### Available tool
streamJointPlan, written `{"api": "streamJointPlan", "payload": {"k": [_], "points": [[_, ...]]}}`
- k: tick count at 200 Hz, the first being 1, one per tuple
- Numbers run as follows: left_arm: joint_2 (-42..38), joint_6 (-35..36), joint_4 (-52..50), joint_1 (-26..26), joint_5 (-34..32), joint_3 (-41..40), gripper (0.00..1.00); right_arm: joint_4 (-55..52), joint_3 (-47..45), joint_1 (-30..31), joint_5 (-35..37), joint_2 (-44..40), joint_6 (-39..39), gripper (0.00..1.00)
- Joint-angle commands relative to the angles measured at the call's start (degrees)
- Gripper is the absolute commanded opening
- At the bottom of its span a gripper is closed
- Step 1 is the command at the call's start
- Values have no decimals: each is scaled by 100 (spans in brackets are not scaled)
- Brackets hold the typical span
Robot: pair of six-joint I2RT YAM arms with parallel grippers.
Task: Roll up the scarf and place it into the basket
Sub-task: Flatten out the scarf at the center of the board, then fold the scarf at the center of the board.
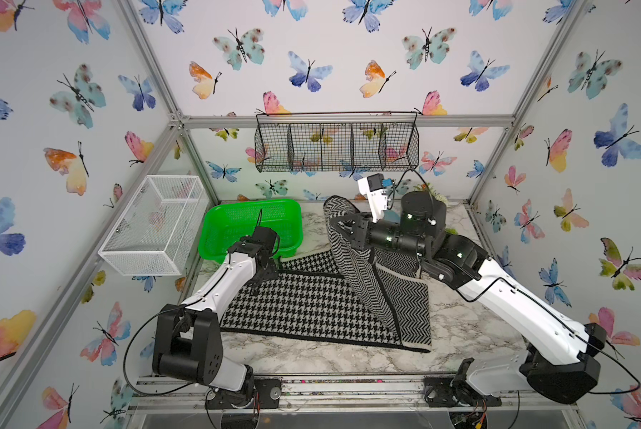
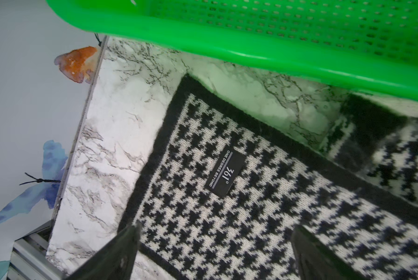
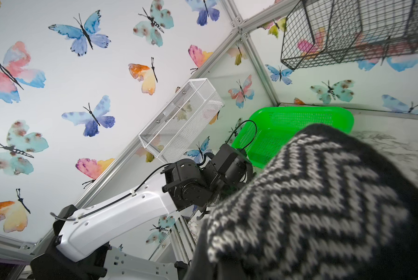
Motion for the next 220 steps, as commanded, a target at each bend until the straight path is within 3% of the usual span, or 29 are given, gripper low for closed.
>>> {"api": "streamJointPlan", "payload": {"k": [1,76,133,220], "points": [[-327,164,111,69,595,-23,98,53,261,316,522,183,-60,1],[-542,280,336,140,1104,-260,98,136,857,1015,1022,1026,57,1],[-1110,429,444,1019,2406,-234,98,389,898,1038,1263,1385,173,1],[-2090,301,210,1146,3076,-84,98,700,995,1036,1124,2233,597,1]]}}
